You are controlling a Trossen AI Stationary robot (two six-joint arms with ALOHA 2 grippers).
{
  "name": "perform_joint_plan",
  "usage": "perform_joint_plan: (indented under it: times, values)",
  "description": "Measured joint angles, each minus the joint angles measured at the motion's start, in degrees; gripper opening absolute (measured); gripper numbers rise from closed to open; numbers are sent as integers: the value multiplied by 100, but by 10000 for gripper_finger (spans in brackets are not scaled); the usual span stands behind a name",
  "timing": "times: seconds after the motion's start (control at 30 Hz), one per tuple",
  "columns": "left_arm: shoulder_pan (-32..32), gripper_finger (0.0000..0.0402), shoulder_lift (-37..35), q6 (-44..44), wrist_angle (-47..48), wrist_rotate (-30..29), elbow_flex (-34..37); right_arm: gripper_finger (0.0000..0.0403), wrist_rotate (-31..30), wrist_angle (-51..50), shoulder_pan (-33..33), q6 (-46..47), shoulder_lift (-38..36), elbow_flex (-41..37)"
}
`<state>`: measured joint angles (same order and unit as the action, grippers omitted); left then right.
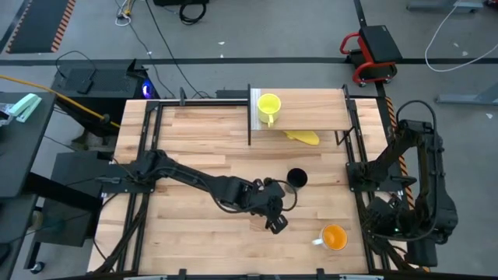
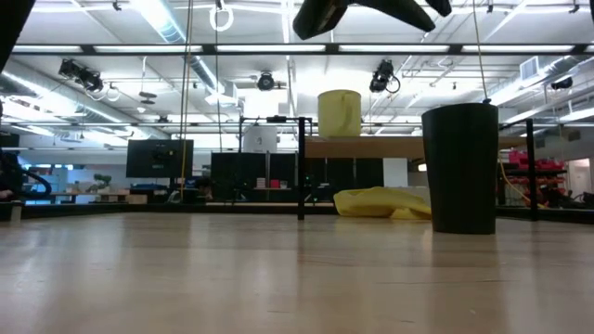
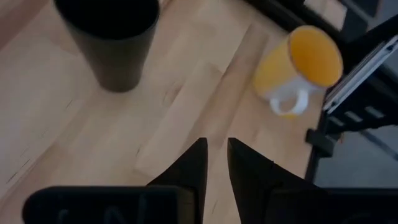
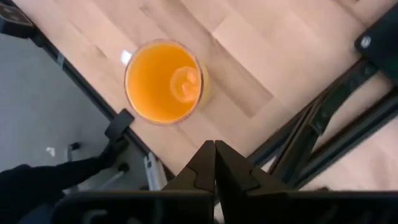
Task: Stack small to large cups/mugs on shelf
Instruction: Put the orange mug on the shelf
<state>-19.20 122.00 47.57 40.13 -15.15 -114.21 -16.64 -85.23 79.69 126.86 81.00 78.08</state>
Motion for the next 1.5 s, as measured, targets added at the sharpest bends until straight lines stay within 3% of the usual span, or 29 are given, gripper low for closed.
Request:
perform_joint_plan:
  times: [0.4, 0.8, 1.13, 1.27, 1.5]
  values:
    - [-2, 75, 4, 389, -700, -27, 0, 12, -122, -134, -309, -421, -127, -338]
    - [39, 72, 371, 866, -637, 152, 3, 55, -37, 1554, -819, -1081, -563, -1486]
    - [52, 80, 567, 835, -670, 408, -4, 112, 65, 1621, -1603, -1910, -442, -1572]
    - [57, 80, 568, 817, -631, 408, -4, 116, 377, 1637, -1730, -2178, -198, -1661]
    - [105, 78, 568, 735, -553, 475, -4, 113, 361, 1875, -1673, -2207, -38, -1659]
